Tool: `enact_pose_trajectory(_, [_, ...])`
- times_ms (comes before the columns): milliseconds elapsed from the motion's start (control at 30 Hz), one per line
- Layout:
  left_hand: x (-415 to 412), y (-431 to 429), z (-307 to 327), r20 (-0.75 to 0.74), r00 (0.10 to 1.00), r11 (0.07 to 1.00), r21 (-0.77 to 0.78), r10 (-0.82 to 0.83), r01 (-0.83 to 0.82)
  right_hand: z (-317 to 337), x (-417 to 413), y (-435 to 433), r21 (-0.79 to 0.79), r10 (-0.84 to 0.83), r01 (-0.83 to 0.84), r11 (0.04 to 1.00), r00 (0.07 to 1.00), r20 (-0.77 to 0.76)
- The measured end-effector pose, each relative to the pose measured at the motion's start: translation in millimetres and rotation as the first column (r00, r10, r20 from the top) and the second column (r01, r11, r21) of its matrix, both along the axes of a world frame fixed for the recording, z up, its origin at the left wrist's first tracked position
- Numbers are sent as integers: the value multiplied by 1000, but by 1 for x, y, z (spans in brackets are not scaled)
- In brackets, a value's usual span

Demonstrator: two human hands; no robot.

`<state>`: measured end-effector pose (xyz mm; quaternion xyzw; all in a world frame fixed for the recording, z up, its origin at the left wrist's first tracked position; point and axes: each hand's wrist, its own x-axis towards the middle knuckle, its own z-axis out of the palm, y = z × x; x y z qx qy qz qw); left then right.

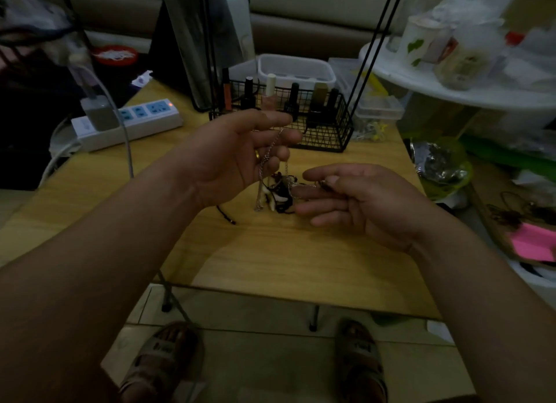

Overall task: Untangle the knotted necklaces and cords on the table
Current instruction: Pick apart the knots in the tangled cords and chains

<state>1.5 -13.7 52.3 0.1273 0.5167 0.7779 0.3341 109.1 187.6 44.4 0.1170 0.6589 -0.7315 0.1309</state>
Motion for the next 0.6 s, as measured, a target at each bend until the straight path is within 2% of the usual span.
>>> enact_pose_trajectory(133, [2,8,-2,-6,1000,1000,4,-21,21,0,4,4,46,24,-23,999,1000,-20])
enact_pose_trajectory(200, [5,11,-2,-82,996,996,-83,-31,24,-1,5,4,92,26,-21,996,998,-50])
enact_pose_trajectory(233, [7,13,-2,-178,983,984,-179,-55,23,-1,5,4,118,14,-6,993,998,-68])
enact_pose_trajectory(300, [15,16,-3,-440,878,908,-418,-188,-14,0,5,4,173,-18,37,984,994,-111])
enact_pose_trajectory(367, [26,22,-8,-627,698,824,-559,-347,-92,0,5,4,233,-39,74,970,988,-152])
enact_pose_trajectory(467, [34,29,-21,-792,499,822,-516,-351,-240,1,5,2,277,-36,84,957,984,-176])
enact_pose_trajectory(533, [33,29,-23,-837,455,839,-462,-304,-288,2,4,1,240,-50,89,967,985,-166])
enact_pose_trajectory(600, [29,28,-21,-829,495,856,-436,-262,-278,3,4,5,175,-104,128,976,984,-143])
